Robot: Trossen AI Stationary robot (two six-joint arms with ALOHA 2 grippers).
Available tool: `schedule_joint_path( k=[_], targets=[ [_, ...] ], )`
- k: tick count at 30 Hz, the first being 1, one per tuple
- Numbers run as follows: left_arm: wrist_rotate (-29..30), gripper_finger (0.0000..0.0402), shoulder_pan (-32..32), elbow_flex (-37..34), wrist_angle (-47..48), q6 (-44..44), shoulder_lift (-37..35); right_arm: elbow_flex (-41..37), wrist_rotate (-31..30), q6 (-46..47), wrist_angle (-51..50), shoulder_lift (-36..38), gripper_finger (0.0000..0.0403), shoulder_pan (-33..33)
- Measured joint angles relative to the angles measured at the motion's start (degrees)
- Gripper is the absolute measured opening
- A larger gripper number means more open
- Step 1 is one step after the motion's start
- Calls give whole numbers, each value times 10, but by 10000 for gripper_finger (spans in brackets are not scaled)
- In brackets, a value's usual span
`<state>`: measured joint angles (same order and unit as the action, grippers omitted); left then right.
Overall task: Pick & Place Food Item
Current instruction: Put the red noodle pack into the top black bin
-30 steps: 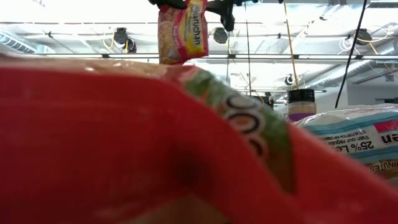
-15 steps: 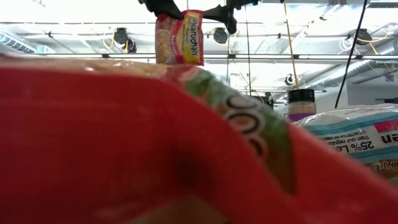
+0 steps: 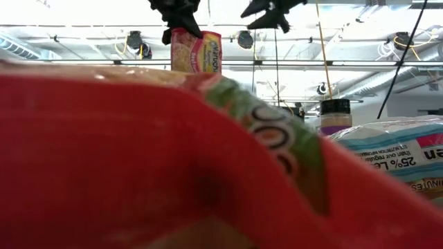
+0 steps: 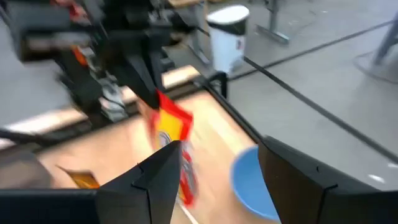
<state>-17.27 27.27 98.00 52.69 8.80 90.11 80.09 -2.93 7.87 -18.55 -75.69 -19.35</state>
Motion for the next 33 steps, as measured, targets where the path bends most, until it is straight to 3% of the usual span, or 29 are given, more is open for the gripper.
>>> schedule_joint_path(
  k=[8, 22, 33],
  targets=[
    [92, 2, -51, 0, -5, 140, -4, -17, 1, -70, -95, 38, 208, 0],
    [323, 1, -239, 0, 29, 444, -66, -240, 10, -12, 46, 179, 208, 3],
    [443, 1, -410, 0, 126, 691, -68, -274, 17, -6, 89, 202, 208, 3]
  ],
)
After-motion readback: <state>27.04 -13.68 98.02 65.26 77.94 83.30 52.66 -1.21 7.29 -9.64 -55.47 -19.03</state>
